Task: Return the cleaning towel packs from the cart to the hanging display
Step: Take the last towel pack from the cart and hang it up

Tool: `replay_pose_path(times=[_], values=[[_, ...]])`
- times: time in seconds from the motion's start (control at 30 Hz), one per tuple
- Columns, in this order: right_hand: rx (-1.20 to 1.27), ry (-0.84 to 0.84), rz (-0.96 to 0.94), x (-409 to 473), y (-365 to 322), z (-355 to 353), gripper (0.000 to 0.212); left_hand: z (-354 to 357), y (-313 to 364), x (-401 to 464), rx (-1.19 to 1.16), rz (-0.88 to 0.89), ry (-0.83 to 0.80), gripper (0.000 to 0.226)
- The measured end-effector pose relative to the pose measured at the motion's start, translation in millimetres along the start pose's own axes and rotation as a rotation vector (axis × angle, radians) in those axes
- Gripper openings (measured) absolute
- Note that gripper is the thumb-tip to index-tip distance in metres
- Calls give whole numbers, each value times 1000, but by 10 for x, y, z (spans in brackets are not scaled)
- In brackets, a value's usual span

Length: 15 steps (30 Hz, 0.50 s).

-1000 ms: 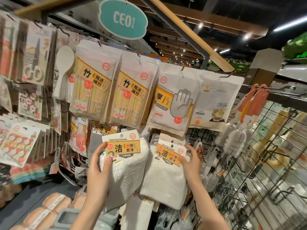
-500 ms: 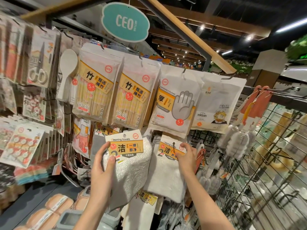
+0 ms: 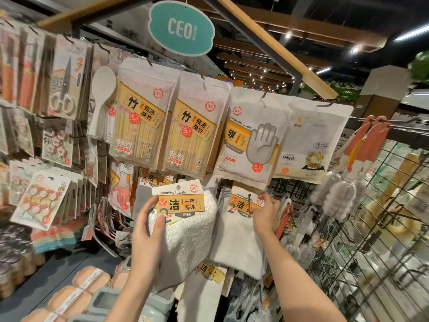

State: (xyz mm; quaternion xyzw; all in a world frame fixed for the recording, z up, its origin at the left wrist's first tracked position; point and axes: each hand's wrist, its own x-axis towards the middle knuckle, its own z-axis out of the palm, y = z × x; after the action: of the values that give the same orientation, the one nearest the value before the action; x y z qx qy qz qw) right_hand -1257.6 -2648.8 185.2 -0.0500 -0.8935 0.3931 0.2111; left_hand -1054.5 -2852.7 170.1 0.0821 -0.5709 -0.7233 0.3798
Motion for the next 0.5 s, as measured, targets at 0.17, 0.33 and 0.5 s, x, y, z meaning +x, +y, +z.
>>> replay_pose_path(times=[0.17,0.33,0.5], values=[[-48,-10,-7,-79,-17,-61,38,-15,14,-52,44,11,-41,42],[-67,-105,-8,-178,36,-183,50,26,89,-136,66,18,-51,40],[166,-131,-57,-422,8,-365,48,33,138,-232,49,-13,-67,40]])
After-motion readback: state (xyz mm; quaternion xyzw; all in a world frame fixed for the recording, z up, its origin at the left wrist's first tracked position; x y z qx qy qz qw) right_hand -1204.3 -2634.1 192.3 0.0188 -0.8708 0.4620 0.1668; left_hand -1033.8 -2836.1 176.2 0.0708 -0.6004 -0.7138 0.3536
